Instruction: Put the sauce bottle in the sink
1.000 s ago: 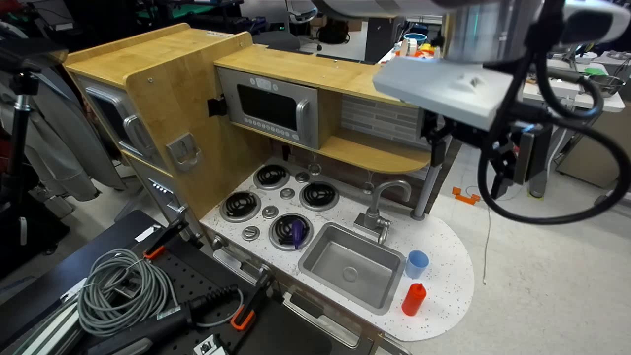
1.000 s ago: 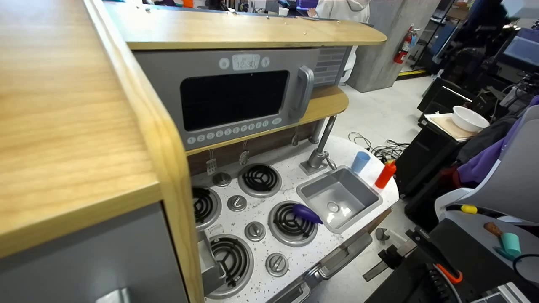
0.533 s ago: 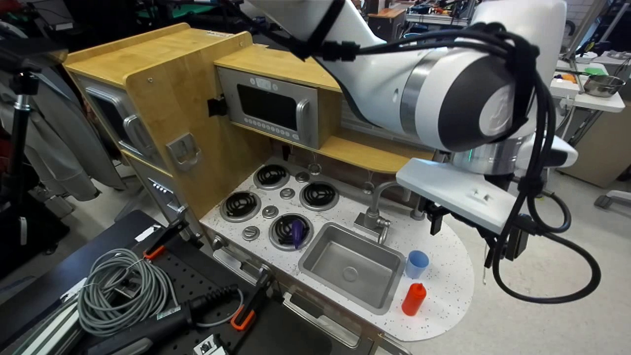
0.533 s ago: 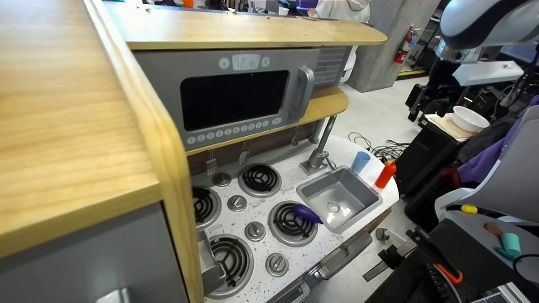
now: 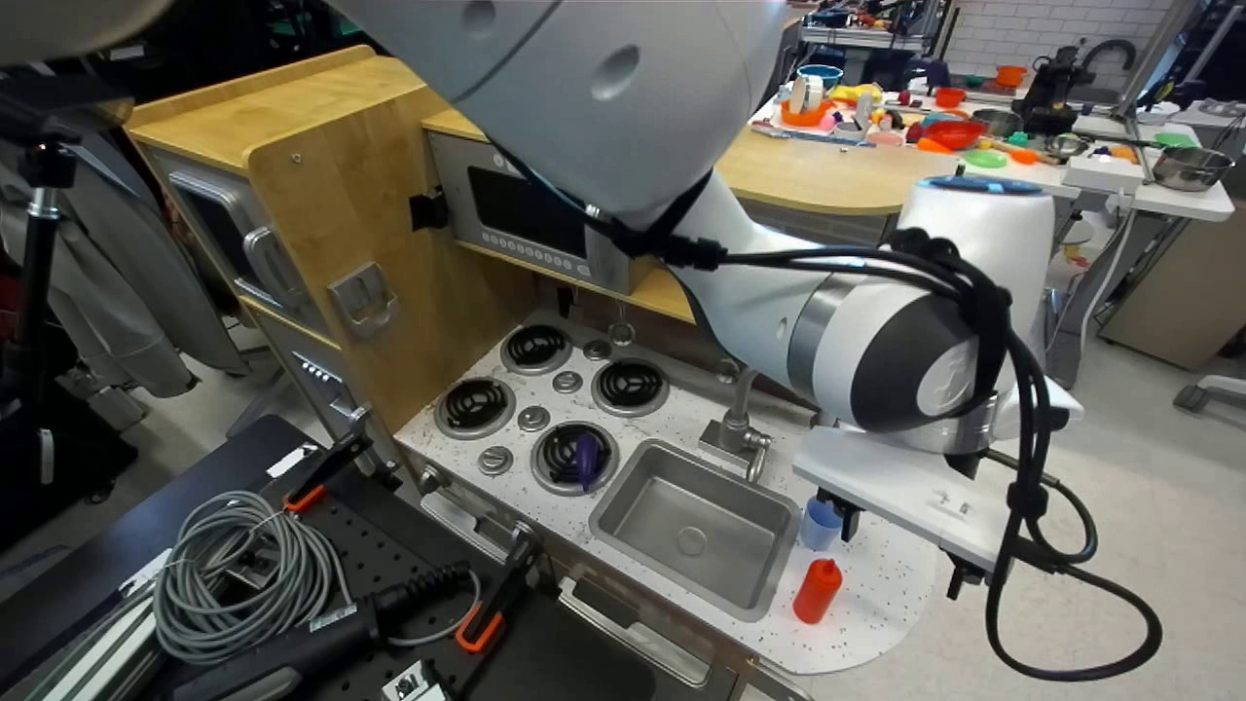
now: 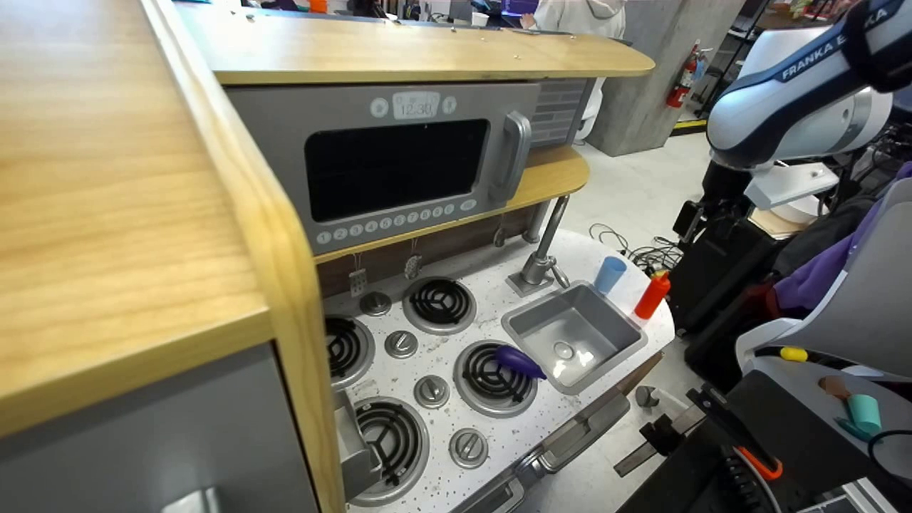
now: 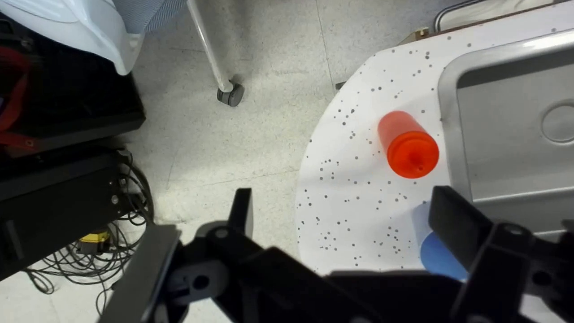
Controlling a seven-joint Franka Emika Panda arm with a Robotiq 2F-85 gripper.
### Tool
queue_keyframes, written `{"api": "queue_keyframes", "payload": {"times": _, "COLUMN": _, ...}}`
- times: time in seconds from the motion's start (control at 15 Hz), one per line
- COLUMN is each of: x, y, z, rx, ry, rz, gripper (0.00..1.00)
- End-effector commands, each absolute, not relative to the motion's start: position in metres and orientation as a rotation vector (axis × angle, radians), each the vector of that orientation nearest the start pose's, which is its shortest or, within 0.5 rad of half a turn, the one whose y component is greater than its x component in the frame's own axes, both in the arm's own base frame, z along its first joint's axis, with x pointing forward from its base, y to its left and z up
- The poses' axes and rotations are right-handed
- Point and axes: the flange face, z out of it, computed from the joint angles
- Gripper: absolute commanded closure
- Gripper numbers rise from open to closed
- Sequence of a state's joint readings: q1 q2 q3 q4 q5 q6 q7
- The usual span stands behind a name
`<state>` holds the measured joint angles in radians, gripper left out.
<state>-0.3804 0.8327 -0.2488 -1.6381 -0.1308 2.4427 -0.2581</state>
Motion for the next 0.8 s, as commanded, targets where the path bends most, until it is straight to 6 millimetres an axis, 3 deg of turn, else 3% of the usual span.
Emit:
{"api": "queue_keyframes", "payload": {"times": 0.0, "x": 0.567, "y": -0.392, "z": 0.103, "rx": -3.373, "ry": 0.224, "rz": 0.184, "gripper": 0.00}}
{"api": "queue_keyframes", "payload": {"times": 0.2, "x": 0.565, "y": -0.383, "z": 0.081, "rx": -3.357, "ry": 0.171, "rz": 0.201, "gripper": 0.00}}
{"api": "queue_keyframes", "payload": {"times": 0.47, "x": 0.569, "y": -0.365, "z": 0.077, "rx": -3.327, "ry": 0.067, "rz": 0.191, "gripper": 0.00}}
{"api": "queue_keyframes", "payload": {"times": 0.73, "x": 0.569, "y": -0.361, "z": 0.066, "rx": -3.314, "ry": 0.021, "rz": 0.225, "gripper": 0.00}}
